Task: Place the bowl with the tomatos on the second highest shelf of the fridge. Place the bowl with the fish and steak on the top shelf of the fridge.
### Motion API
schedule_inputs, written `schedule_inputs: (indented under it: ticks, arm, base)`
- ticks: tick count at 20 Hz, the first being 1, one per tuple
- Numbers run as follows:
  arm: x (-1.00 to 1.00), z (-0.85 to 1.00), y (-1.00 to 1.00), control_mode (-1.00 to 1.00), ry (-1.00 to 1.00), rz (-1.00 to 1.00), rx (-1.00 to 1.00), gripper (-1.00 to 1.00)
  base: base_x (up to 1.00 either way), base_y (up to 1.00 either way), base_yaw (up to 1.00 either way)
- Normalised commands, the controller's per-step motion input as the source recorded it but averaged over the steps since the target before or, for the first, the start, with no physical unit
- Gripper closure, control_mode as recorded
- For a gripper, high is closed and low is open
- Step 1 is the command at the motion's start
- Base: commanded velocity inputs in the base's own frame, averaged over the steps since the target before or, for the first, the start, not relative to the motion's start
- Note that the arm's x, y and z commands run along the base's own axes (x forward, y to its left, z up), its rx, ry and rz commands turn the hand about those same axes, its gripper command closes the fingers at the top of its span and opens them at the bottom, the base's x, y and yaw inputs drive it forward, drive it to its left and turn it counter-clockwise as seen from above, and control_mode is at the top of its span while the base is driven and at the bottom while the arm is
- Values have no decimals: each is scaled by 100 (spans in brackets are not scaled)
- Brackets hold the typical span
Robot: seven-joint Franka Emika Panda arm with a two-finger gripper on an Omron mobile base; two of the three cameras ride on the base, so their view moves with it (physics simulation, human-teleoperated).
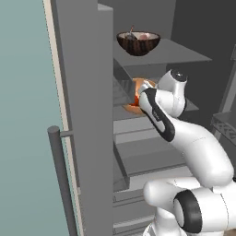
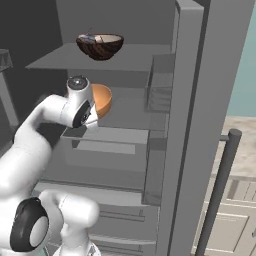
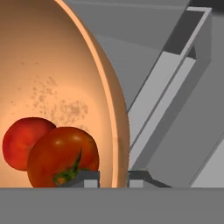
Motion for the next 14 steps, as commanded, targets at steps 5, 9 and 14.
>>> schedule_inputs:
  ticks: [5,9,14]
  arm:
    - [100,-26,0,-100,0,0,0,100]
    - [100,-7,0,-100,0,0,0,100]
    - [66,-1,1,-100,0,0,0,-100]
  base:
    - [0,0,0]
    - [0,0,0]
    - [0,0,0]
